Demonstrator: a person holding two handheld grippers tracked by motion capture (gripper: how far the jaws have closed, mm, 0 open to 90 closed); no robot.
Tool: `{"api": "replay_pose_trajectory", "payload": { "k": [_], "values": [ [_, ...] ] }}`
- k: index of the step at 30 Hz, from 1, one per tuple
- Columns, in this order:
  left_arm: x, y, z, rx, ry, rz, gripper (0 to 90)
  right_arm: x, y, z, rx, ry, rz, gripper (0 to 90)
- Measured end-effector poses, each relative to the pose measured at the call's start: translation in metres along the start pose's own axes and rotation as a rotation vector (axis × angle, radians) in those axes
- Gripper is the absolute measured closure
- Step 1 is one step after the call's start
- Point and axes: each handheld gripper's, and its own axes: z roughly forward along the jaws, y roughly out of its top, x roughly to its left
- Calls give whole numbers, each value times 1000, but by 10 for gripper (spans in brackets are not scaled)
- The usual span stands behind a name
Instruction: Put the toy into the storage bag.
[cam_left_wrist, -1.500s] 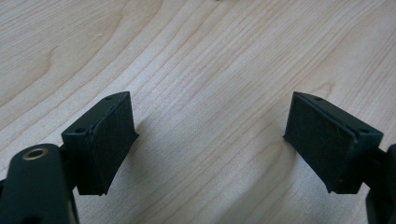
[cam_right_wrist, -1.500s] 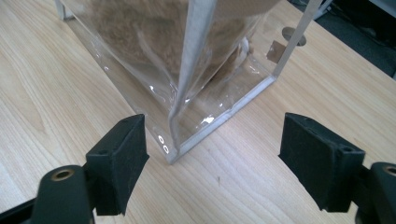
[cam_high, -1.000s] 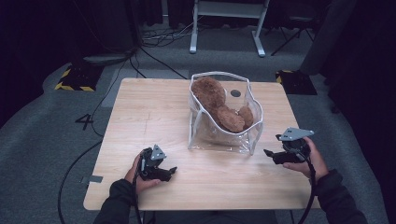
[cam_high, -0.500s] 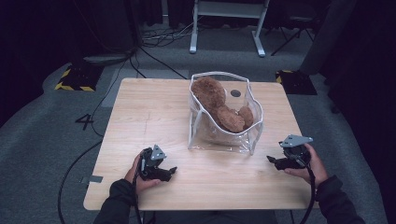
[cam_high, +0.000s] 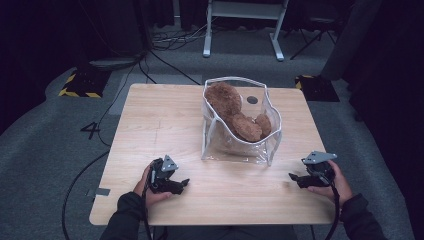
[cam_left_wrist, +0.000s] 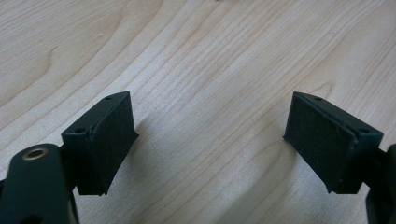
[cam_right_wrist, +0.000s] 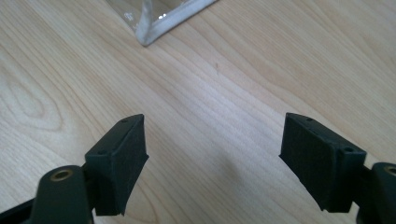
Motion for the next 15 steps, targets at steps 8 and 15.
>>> {"api": "replay_pose_trajectory", "payload": {
  "k": [8, 15],
  "values": [
    [0, 0, 0, -2, 0, 0, 161, -4, -18, 2, 10, 2, 28, 224],
    [0, 0, 0, -2, 0, 0, 160, -6, -30, 2, -21, 22, 54, 219]
  ]
}}
